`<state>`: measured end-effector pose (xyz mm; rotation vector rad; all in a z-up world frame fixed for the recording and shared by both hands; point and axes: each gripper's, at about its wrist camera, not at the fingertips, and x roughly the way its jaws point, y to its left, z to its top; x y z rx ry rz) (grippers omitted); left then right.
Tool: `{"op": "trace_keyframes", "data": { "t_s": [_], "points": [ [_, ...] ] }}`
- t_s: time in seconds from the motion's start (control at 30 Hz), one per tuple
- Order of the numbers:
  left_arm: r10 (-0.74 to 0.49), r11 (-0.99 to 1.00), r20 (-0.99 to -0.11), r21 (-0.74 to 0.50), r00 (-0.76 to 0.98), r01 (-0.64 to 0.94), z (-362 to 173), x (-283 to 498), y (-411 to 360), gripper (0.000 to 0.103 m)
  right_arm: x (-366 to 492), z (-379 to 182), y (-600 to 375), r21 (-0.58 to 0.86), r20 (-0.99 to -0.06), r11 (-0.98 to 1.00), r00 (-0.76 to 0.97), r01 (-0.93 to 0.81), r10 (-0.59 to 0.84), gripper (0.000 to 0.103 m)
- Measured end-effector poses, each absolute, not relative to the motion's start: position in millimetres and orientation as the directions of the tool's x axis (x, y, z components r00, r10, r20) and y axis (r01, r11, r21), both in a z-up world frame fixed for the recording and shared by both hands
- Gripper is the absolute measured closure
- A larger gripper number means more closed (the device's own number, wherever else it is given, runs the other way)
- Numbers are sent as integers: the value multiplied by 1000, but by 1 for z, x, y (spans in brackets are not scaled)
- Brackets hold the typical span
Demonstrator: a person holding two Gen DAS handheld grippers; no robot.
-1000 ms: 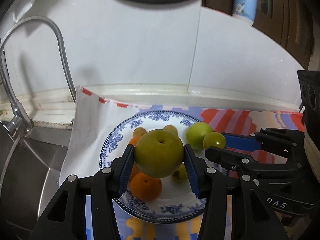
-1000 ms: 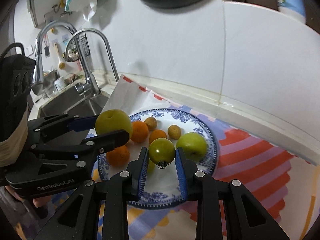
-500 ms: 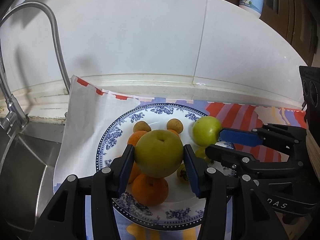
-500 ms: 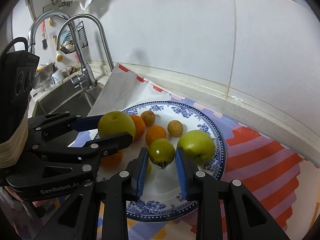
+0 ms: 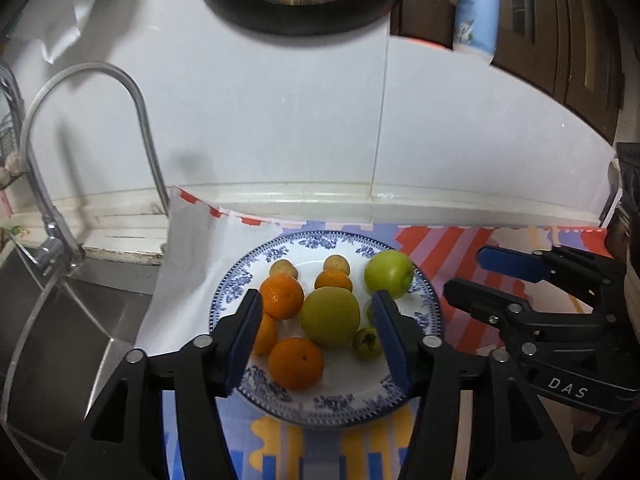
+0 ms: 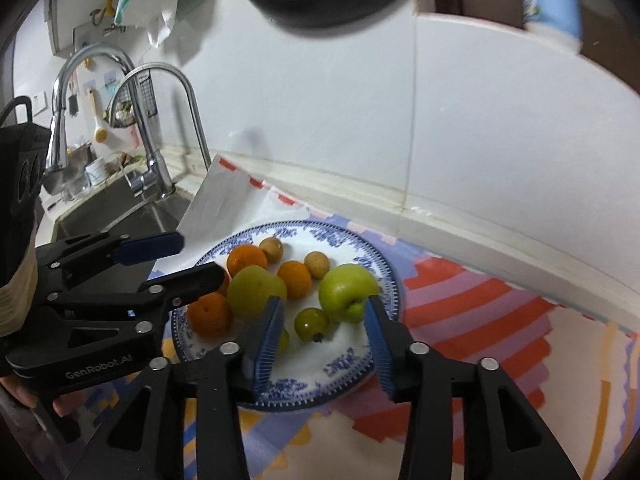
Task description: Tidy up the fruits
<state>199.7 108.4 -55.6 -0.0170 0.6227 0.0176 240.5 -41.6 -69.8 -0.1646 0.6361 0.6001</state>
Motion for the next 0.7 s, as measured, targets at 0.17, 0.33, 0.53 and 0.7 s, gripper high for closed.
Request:
{"op": "trace_keyframes", "data": {
  "t_s": [0.17,0.33,0.53,0.7],
  "points": [
    [64,998,-529,24,846,-60,-32,172,97,26,215,-47,-63,39,-555,857,702,-514,447,46],
    [77,997,-490,35,868,-69,-13,146,85,16,186,-27,-83,33,-512,892,758,-451,403,32],
    [84,996,-469,43,879,-72,0,116,70,12,146,-12,-103,13,-487,924,804,-382,340,22],
    [91,996,-439,59,894,-73,8,85,56,7,117,-7,-124,16,-479,946,828,-322,290,18]
  ]
}}
